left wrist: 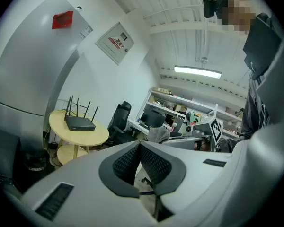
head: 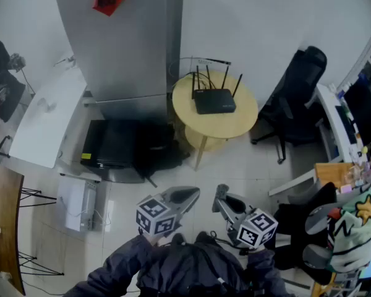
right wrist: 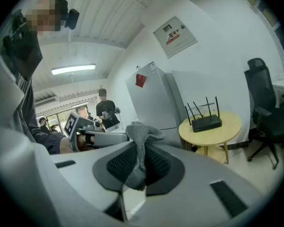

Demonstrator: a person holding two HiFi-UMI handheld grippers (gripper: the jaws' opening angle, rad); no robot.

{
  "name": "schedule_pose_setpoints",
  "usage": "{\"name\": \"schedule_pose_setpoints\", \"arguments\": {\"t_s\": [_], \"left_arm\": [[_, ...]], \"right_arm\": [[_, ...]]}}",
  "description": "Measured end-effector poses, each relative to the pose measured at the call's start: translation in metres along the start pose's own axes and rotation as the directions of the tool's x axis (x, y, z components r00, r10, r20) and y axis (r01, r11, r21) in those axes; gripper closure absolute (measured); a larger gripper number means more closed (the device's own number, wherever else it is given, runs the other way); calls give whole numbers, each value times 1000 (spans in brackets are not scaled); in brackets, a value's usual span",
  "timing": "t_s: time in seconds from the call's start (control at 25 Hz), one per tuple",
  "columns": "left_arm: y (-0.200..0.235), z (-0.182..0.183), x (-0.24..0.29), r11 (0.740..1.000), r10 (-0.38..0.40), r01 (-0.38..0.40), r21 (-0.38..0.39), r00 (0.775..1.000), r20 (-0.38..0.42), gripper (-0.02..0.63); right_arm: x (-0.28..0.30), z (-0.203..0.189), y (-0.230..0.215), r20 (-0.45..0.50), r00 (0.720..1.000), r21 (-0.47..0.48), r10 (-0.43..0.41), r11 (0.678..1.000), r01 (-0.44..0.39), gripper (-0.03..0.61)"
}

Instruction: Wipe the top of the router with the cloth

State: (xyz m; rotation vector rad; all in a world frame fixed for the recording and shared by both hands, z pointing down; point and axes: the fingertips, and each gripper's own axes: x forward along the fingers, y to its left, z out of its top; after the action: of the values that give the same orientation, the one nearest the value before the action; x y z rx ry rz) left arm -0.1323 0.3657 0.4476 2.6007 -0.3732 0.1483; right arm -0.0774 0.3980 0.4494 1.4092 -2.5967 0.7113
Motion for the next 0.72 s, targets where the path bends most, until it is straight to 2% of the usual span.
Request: {"name": "schedule_pose_setpoints", "arguments": {"t_s": [0.4,0.56,0.72], "left_arm": [[37,26,43,1000,6,-6,18,1000,6,621],[63,35,78,1000,23,-23,16,1000,-3,621],[102,55,126,999,46,-46,1,999,-14,621]], "right_arm": [[27,31,-60,23,1000,-2,-10,1000,10,509],[43,46,-101,26,1000,-11,7,1000,-6,509],[71,66,-163,6,1000,-38,14,999,-14,509]]}}
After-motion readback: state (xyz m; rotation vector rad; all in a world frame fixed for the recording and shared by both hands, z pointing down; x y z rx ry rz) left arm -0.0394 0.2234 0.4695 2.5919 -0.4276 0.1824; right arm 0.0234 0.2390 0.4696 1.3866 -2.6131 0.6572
